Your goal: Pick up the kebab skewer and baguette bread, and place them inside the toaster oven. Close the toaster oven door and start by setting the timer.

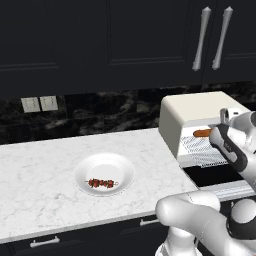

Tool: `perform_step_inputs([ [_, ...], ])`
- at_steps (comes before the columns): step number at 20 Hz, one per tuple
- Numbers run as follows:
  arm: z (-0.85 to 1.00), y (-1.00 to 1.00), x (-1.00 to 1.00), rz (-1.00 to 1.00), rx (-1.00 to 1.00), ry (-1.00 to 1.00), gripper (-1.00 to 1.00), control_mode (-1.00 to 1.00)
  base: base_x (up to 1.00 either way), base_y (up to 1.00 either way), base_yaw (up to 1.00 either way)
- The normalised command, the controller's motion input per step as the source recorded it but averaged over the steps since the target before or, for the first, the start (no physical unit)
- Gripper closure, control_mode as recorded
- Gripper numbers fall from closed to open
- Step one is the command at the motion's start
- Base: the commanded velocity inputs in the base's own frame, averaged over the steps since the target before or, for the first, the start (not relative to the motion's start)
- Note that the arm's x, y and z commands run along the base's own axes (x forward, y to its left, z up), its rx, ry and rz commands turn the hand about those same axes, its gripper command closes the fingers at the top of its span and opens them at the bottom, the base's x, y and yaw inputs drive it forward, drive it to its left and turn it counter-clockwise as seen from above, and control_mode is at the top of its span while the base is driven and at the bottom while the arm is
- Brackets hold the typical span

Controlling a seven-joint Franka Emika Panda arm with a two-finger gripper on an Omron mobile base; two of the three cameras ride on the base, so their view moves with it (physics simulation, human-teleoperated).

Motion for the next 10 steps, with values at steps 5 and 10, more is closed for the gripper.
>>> perform_step_inputs([
  [5, -0.07, 0.00, 0.13, 0.03, 0.00, 0.00, 1.00, -1.00, 0.00, 0.00, 0.00],
  [10, -0.03, 0.00, 0.26, 0.00, 0.00, 0.00, 1.00, -1.00, 0.00, 0.00, 0.00],
])
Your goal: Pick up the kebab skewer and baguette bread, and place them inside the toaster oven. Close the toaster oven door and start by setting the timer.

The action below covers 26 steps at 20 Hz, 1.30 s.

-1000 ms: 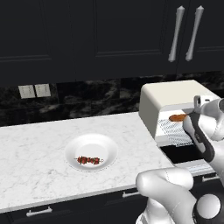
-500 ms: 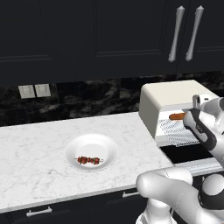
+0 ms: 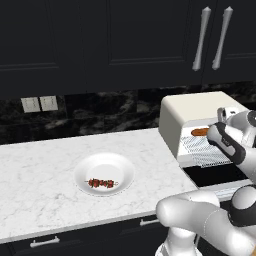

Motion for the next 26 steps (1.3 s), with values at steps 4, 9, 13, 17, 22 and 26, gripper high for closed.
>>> perform_step_inputs([
  [4, 0.00, 0.00, 0.28, 0.00, 0.00, 0.00, 1.00, -1.00, 0.00, 0.00, 0.00],
  [9, -0.21, 0.00, 0.17, 0.00, 0.00, 0.00, 1.00, -1.00, 0.00, 0.00, 0.00],
  [13, -0.31, 0.00, 0.06, 0.00, 0.00, 0.00, 1.00, -1.00, 0.00, 0.00, 0.00],
  [17, -0.32, 0.00, 0.04, 0.00, 0.00, 0.00, 1.00, -1.00, 0.00, 0.00, 0.00],
  [22, -0.33, 0.02, 0.03, 0.00, 0.00, 0.00, -1.00, -1.00, 0.00, 0.00, 0.00],
  [26, -0.11, 0.01, 0.07, 0.00, 0.00, 0.00, -1.00, -1.00, 0.00, 0.00, 0.00],
])
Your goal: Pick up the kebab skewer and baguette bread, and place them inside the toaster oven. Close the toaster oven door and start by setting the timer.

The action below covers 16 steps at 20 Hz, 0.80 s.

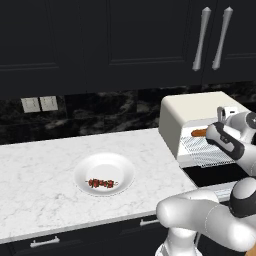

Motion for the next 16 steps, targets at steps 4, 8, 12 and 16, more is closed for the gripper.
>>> perform_step_inputs([
  [4, -0.12, 0.00, 0.05, 0.00, 0.00, 0.00, -1.00, -1.00, 0.00, 0.00, 0.00],
  [8, -0.08, 0.00, 0.01, 0.00, 0.00, 0.01, -1.00, -1.00, 0.00, 0.00, 0.00],
  [12, -0.08, 0.00, 0.00, 0.00, 0.00, 0.06, -1.00, -1.00, 0.00, 0.00, 0.00],
  [16, -0.13, 0.00, 0.00, 0.00, 0.00, 0.05, -1.00, -1.00, 0.00, 0.00, 0.00],
])
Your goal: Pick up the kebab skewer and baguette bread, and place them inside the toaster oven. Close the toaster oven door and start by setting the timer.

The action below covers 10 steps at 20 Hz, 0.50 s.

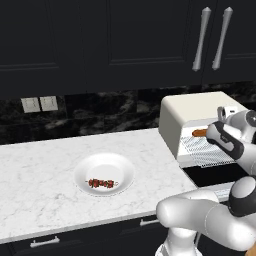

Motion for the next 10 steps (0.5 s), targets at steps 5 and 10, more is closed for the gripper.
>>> perform_step_inputs([
  [5, -0.23, 0.00, -0.02, 0.00, 0.00, 0.02, -1.00, -1.00, 0.00, 0.00, 0.00],
  [10, -0.16, 0.00, -0.06, 0.03, 0.00, 0.02, -1.00, -1.00, 0.00, 0.00, 0.00],
])
